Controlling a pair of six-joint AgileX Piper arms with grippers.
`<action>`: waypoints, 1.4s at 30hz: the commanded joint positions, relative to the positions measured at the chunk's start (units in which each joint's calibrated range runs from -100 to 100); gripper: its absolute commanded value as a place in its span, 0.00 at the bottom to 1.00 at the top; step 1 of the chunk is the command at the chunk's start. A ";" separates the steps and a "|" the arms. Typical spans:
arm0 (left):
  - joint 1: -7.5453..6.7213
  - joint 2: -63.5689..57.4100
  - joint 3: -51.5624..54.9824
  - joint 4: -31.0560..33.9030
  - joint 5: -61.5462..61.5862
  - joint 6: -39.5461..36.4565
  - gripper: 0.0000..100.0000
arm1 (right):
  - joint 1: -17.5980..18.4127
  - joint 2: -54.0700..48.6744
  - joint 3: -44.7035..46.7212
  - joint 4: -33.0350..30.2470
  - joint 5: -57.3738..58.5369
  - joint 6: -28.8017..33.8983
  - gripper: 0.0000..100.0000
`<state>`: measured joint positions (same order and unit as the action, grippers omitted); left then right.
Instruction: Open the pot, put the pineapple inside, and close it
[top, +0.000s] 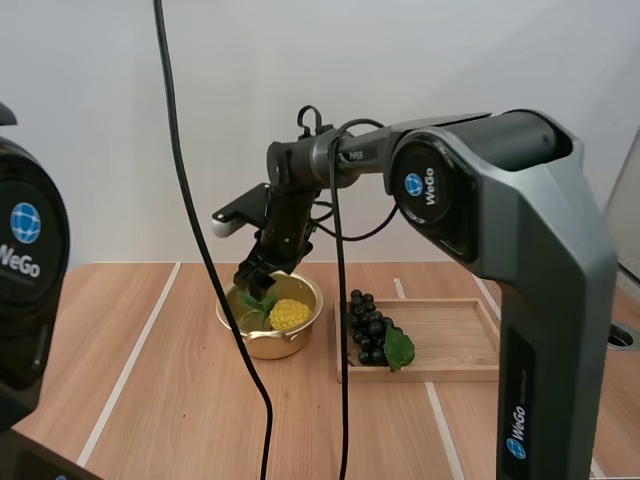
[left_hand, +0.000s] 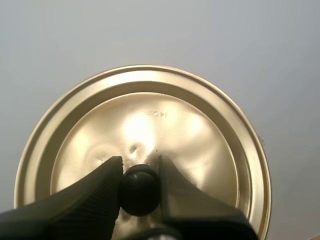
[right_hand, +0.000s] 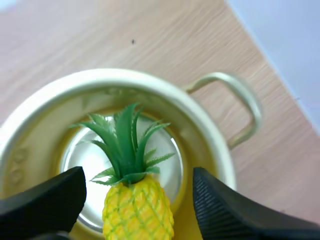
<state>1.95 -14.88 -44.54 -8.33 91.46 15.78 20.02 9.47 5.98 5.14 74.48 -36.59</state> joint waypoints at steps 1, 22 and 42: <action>0.01 -0.12 -0.34 -0.02 -0.01 -0.32 0.00 | 0.04 -5.32 -0.47 -0.68 -0.85 0.27 1.00; 0.01 -0.25 -0.34 0.44 6.31 -0.92 0.00 | -10.91 -33.92 -0.47 -29.62 -3.82 26.09 1.00; 0.01 -0.49 -0.34 -1.85 8.54 -6.67 0.00 | -23.20 -36.27 -0.47 -15.35 -2.51 27.72 0.00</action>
<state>1.95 -14.88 -44.57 -8.03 100.00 10.57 -2.97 -26.03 5.98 -12.96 70.97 -8.94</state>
